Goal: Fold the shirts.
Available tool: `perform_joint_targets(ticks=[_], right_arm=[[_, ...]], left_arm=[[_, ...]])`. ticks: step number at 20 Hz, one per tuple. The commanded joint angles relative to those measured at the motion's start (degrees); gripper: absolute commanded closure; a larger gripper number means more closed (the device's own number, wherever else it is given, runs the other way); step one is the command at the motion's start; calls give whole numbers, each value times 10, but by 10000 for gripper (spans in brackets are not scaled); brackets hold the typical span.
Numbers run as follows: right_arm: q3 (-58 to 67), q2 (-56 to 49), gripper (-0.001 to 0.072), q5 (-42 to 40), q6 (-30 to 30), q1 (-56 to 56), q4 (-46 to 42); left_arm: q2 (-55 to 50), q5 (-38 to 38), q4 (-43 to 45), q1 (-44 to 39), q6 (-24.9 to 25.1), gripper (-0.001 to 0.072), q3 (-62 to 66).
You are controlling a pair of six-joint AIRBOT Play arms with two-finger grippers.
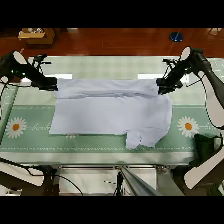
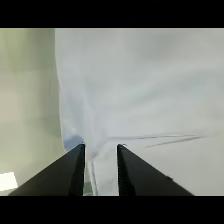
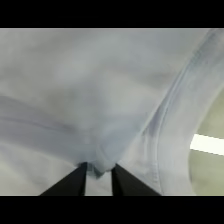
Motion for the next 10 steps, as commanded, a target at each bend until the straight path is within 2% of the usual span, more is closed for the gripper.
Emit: perform_joint_targets(ticks=[1,2,3,4,7,10], right_arm=[[-4,23,357,38,-49,-7,-41],[-4,37,335,63,-61,-13,-77],[-8,51,319,80,-59,-28,-95],[-24,69,315,80,-54,-49,-77],[-143,136,231,54,-64,-123,19],[-303,214,231,-23,-113,-186,121]], left_arm=[[10,-61,3,20,0,429,15],[19,-80,2,35,-4,369,15],[27,-98,1,51,-14,193,14],[39,-117,-12,71,-19,74,4],[89,-144,-85,131,4,74,-79],[155,-142,-99,178,33,74,-223]])
